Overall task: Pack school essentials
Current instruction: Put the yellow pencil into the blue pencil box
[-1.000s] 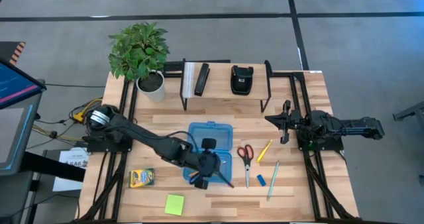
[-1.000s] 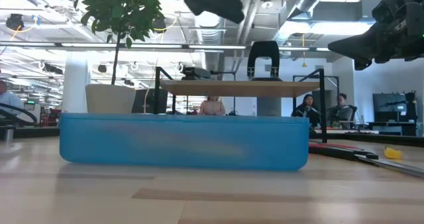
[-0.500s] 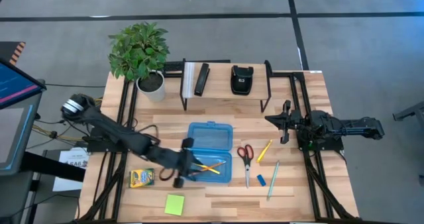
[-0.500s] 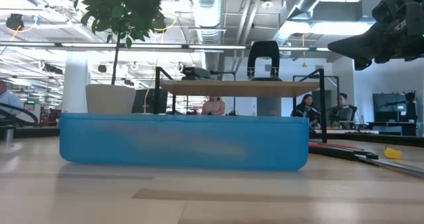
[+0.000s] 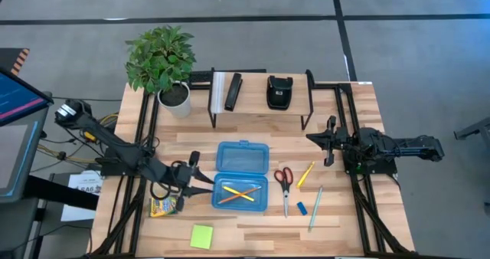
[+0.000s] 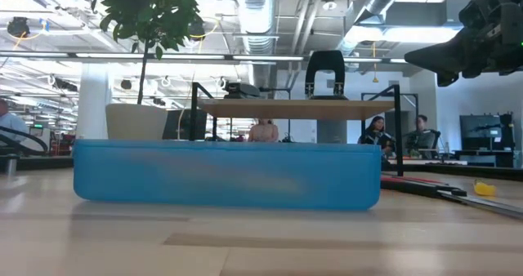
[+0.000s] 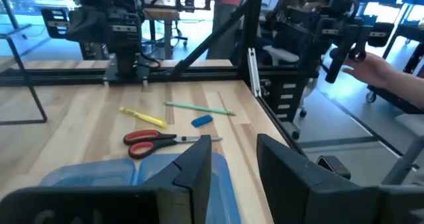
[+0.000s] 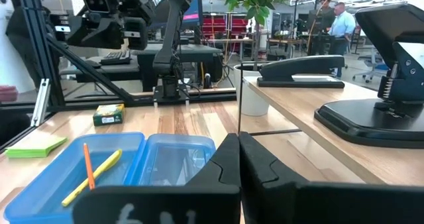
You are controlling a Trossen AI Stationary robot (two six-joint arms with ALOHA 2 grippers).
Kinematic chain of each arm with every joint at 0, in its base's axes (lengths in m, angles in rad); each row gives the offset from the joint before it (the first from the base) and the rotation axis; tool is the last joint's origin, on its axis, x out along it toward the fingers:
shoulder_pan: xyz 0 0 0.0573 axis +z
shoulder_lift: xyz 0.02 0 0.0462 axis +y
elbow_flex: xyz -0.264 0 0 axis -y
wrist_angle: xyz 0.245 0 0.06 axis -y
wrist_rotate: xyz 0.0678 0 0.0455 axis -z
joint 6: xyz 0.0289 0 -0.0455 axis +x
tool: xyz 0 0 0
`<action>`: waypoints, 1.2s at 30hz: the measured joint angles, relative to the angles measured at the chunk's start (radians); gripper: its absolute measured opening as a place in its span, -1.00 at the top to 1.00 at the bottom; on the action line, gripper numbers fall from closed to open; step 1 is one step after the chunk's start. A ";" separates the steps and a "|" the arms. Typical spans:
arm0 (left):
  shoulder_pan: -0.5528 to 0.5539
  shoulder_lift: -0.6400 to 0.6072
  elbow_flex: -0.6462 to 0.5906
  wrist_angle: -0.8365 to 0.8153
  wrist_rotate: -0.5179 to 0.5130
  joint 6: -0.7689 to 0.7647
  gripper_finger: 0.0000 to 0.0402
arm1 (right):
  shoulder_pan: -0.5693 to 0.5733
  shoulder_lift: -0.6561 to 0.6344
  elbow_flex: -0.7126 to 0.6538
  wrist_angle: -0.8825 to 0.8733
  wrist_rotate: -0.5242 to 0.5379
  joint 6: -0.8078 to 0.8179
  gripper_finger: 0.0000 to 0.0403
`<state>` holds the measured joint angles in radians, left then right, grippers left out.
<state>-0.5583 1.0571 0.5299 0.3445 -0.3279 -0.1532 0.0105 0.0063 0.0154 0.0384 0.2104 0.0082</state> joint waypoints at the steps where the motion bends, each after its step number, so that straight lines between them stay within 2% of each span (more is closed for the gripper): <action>1: 0.000 -0.006 -0.011 0.011 0.000 -0.001 0.47 | 0.000 0.000 0.000 0.002 0.000 0.000 0.96; 23: 0.000 -0.010 -0.018 0.013 0.008 -0.020 0.47 | 0.000 0.000 -0.001 0.024 0.000 0.002 0.96; 31: -0.003 -0.010 -0.018 0.014 0.007 -0.024 0.47 | -0.001 0.000 -0.003 0.204 0.002 0.173 0.96; 36: -0.003 -0.010 -0.017 0.038 0.001 -0.038 0.47 | 0.001 0.000 -0.001 0.388 0.001 0.179 0.90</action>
<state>-0.5617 1.0470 0.5125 0.3826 -0.3264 -0.1911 0.0113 0.0063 0.0145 0.4267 0.2118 0.1871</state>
